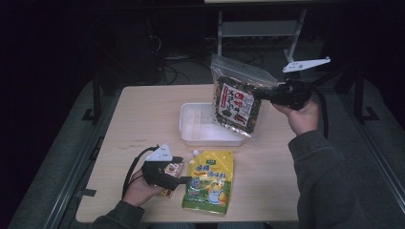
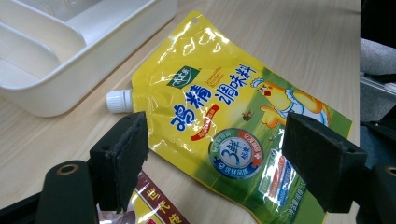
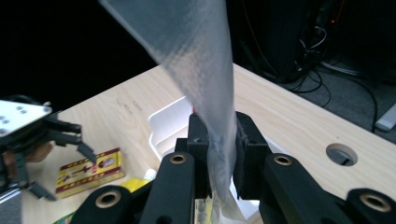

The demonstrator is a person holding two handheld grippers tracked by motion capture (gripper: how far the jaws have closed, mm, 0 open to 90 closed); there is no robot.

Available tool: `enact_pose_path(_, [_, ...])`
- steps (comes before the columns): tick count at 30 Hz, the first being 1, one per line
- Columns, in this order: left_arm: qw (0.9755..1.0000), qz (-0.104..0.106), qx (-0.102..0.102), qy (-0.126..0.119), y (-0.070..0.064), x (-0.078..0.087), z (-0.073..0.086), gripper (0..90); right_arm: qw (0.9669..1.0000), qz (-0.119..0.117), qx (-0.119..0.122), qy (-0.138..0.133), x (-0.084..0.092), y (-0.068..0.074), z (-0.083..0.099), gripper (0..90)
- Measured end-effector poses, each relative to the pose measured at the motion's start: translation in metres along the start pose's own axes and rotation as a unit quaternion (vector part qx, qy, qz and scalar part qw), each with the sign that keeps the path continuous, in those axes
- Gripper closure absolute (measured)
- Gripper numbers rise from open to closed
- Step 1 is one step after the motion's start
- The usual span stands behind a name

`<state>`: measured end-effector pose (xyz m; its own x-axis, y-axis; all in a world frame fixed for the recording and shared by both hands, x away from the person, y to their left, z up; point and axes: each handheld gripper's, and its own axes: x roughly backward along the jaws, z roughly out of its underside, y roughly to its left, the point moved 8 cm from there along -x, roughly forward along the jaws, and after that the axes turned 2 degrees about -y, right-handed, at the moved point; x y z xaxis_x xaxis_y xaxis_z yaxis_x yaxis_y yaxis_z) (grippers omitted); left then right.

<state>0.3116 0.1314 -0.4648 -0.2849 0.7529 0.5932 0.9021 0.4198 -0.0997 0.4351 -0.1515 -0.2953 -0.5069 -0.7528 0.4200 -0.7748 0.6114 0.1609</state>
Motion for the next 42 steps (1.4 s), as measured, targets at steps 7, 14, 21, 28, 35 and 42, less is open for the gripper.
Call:
enact_pose_path(7, [1.0,-0.001,0.003,-0.005,0.003,0.003,0.0,22.3,0.9999,0.013,-0.002,-0.005,-0.017,-0.002,-0.009,79.0])
enact_pose_path(14, [1.0,-0.002,0.005,-0.006,0.005,0.005,0.001,22.1,0.9996,0.027,-0.005,-0.01,-0.028,-0.007,-0.012,79.0])
enact_pose_path(21, [1.0,-0.003,0.006,-0.006,0.006,0.005,0.002,22.0,0.9992,0.039,-0.004,-0.011,-0.036,-0.014,-0.01,79.0])
enact_pose_path(28, [0.9999,-0.001,0.01,-0.007,0.007,0.006,0.003,22.0,0.999,0.043,-0.006,-0.008,-0.046,-0.018,-0.007,79.0])
enact_pose_path(35, [0.9998,-0.002,0.015,-0.012,0.009,0.007,0.004,22.0,0.9991,0.042,-0.004,-0.004,-0.053,-0.02,-0.004,79.0])
enact_pose_path(42, [0.9997,-0.004,0.019,-0.015,0.011,0.009,0.004,22.0,0.9991,0.042,-0.006,0.002,-0.061,-0.022,0.002,79.0])
